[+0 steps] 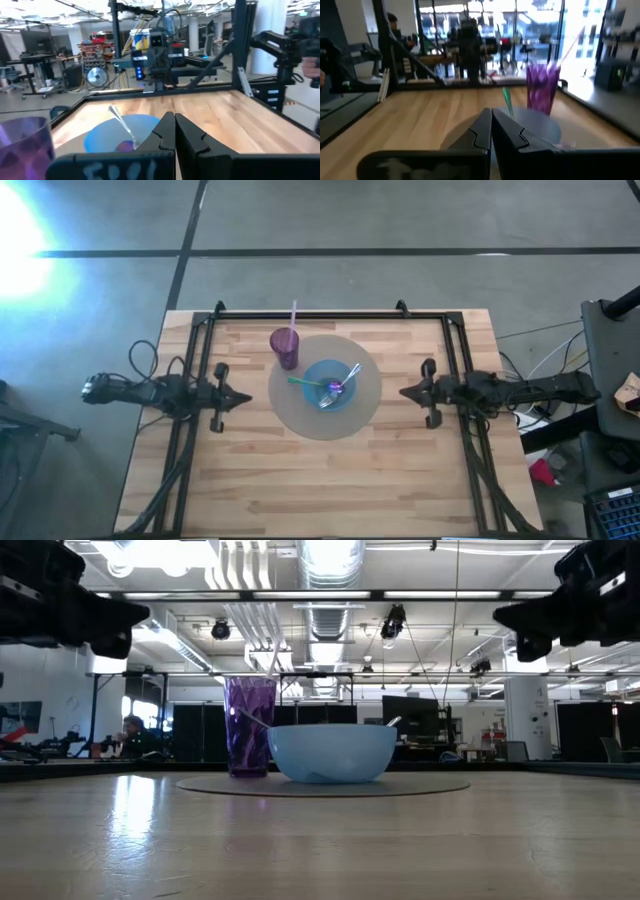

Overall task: Pick & Place Utensil
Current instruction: Return to Home Position

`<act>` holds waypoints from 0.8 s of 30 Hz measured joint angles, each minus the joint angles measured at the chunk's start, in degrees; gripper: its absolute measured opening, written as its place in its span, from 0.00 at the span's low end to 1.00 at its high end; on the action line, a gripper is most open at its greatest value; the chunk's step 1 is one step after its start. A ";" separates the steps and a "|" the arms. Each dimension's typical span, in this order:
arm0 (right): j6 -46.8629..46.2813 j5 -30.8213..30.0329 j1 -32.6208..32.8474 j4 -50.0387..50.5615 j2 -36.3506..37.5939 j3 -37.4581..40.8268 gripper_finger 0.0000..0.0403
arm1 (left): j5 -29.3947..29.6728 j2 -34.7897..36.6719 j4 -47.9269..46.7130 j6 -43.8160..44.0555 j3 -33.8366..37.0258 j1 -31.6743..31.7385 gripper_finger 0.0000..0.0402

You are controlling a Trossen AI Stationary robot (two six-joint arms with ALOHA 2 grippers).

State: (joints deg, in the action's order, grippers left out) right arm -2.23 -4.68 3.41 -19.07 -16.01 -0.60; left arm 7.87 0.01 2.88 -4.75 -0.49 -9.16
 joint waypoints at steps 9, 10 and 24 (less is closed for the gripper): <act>-6.01 0.39 -0.47 5.20 -0.24 0.04 0.02 | -5.62 -0.22 -1.88 6.13 0.02 4.60 0.00; -6.32 0.39 -0.47 5.22 -0.24 0.04 0.02 | -5.34 -0.22 -1.90 5.72 0.02 4.60 0.00; -4.41 0.19 -0.43 9.14 -0.22 0.07 0.02 | -3.66 -0.24 -2.01 6.38 0.02 4.60 0.00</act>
State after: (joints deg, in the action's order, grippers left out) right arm -6.64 -4.49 2.98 -9.93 -16.23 -0.54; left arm 4.21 -0.23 0.86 1.63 -0.47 -4.56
